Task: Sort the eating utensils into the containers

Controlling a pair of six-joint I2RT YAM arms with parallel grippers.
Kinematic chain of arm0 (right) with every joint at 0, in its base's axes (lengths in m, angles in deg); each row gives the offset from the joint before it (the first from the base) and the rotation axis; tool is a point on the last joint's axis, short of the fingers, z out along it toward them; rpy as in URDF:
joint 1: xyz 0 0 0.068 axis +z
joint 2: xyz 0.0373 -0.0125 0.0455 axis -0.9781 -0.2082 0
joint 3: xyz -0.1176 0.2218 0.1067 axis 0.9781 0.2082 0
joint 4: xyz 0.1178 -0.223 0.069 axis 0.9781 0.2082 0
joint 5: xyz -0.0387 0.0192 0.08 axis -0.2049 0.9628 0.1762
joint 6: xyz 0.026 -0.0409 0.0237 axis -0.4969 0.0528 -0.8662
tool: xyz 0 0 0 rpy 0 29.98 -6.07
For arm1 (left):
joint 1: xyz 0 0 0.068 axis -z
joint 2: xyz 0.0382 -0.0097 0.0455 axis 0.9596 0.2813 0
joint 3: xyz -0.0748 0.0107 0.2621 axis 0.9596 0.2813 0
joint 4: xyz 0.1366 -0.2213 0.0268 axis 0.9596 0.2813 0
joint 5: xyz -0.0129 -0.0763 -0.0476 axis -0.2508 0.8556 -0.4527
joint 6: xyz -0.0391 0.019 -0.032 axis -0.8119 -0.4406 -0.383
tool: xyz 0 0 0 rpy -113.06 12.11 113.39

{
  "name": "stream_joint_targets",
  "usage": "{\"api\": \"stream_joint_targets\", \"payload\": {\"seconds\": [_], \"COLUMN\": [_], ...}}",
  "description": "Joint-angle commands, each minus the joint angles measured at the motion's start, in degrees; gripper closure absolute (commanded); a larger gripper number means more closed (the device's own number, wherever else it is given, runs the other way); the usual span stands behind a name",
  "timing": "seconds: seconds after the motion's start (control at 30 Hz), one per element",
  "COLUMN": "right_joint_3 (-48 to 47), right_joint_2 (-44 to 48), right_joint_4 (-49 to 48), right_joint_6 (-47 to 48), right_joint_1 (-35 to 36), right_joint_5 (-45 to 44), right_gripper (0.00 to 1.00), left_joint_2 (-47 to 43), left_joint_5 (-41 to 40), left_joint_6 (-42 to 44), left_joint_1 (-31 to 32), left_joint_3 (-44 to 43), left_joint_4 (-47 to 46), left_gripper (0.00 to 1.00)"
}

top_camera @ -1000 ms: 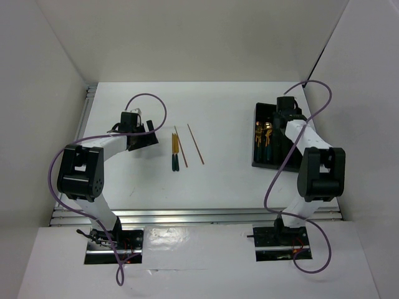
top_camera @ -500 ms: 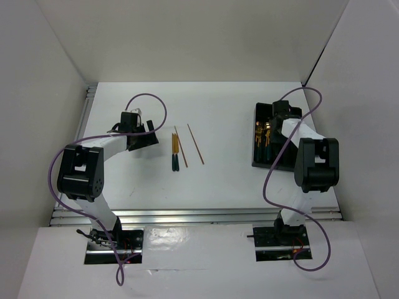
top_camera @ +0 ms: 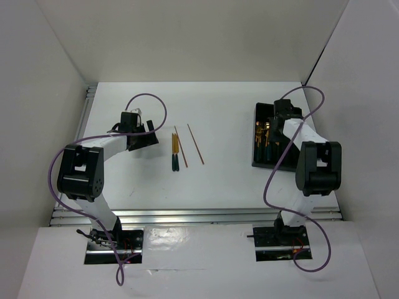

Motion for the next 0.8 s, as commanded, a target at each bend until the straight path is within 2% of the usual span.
{"api": "stream_joint_targets", "payload": {"seconds": [0.0,0.1,0.13,0.27,0.37,0.53,0.6,0.77], "right_joint_3": [-2.83,-2.84,-2.84,-2.04,-3.72,-3.63,-4.59,-5.83], "right_joint_2": [7.51,11.98,13.13,15.95,15.17,11.40,9.72,5.69], "right_joint_4": [-0.77,-3.14,-4.28,-9.22,-9.22,-13.87,-14.40,-14.92], "right_joint_6": [-1.69,-2.31,-2.31,-3.98,-8.19,-13.99,-16.72,-18.84], "right_joint_1": [0.40,0.93,1.45,4.34,9.87,23.22,25.52,32.82], "right_joint_5": [2.90,7.55,11.74,18.18,18.20,10.74,9.68,6.33], "right_gripper": [0.54,0.53,0.53,0.47,0.47,0.42,0.38,0.37], "left_joint_2": [-0.47,-0.47,-0.47,-0.47,0.67,-0.03,-2.05,-3.72], "left_joint_5": [0.71,0.71,0.71,1.41,3.51,2.29,2.29,1.67], "left_joint_6": [0.04,0.04,0.04,0.04,0.04,0.04,0.04,0.04], "left_joint_1": [-0.36,-0.36,-0.36,-0.36,-0.36,-0.36,-0.36,-0.36], "left_joint_3": [-1.55,-1.55,-1.55,-1.55,-2.60,-2.61,-1.55,-0.32], "left_joint_4": [-1.20,-1.20,-1.20,-1.20,-2.34,-1.37,-2.16,-2.69], "left_gripper": [0.01,0.01,0.01,0.01,0.01,0.01,0.01,0.01]}}
